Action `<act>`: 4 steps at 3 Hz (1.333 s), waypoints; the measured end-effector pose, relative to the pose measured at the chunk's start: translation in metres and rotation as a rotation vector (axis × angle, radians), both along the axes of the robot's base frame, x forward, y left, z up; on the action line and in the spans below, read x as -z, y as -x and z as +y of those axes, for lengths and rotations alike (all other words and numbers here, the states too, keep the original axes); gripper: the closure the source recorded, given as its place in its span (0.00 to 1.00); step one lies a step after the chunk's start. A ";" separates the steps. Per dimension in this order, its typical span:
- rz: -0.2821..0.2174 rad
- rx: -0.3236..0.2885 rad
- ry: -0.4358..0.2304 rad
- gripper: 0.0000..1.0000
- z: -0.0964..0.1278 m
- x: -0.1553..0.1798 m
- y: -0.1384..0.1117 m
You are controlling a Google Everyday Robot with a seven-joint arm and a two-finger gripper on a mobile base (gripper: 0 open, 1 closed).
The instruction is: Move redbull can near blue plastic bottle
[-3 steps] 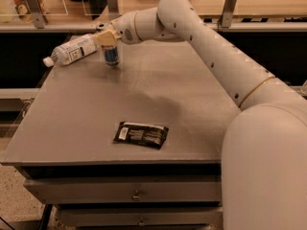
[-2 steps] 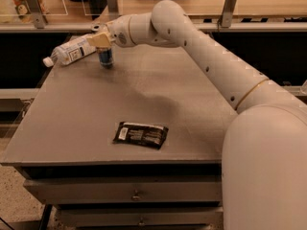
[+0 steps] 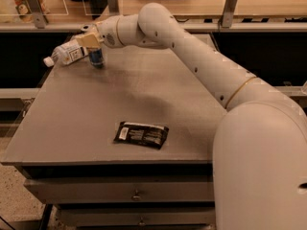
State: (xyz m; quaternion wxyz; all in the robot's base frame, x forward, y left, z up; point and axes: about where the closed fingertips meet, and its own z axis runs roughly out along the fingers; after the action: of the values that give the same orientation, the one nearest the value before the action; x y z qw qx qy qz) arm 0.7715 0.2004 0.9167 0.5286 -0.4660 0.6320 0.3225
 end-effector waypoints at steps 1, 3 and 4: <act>0.008 -0.001 -0.003 1.00 0.010 0.000 -0.004; 0.033 -0.002 -0.014 0.59 0.022 0.003 -0.008; 0.035 -0.008 -0.024 0.37 0.026 0.005 -0.009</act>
Offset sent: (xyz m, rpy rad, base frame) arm 0.0136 0.0190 0.0001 0.0104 0.0366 -0.0091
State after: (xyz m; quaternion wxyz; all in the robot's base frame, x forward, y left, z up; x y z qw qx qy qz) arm 0.7803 0.2266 0.9116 0.5219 -0.4565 0.6353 0.3400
